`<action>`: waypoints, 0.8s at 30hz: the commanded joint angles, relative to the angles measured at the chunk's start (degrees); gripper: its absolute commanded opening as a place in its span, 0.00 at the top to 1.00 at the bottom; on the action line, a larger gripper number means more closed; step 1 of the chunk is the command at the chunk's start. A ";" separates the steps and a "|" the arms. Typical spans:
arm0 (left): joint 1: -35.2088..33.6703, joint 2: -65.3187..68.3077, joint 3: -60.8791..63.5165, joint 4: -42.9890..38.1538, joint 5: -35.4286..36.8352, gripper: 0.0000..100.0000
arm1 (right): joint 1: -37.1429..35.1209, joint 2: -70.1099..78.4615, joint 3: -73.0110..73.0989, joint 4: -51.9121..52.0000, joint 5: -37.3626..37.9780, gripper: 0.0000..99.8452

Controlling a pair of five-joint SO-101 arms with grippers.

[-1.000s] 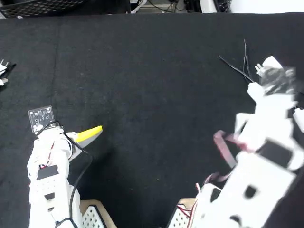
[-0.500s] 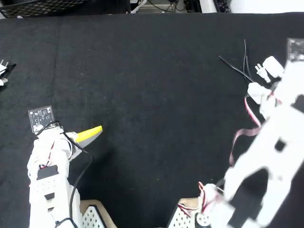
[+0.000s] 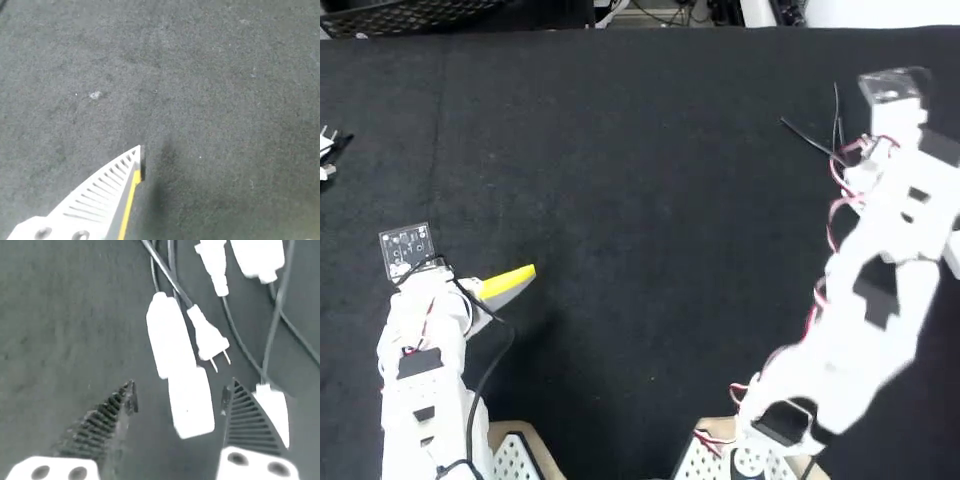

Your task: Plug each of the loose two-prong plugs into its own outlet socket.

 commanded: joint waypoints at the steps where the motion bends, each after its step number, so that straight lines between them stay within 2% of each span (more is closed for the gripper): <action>1: 0.40 -0.70 1.10 0.53 -0.53 0.38 | -0.97 7.25 -12.00 0.18 1.41 0.73; 6: 0.48 -0.70 1.10 0.35 -0.53 0.38 | -0.70 19.82 -25.54 1.14 2.37 0.73; 15: 0.66 -0.70 1.10 0.18 -0.53 0.38 | -3.25 35.91 -49.89 17.93 2.90 0.73; 24: 0.66 -0.70 1.10 0.18 -0.53 0.38 | -4.92 48.04 -70.46 24.97 2.81 0.73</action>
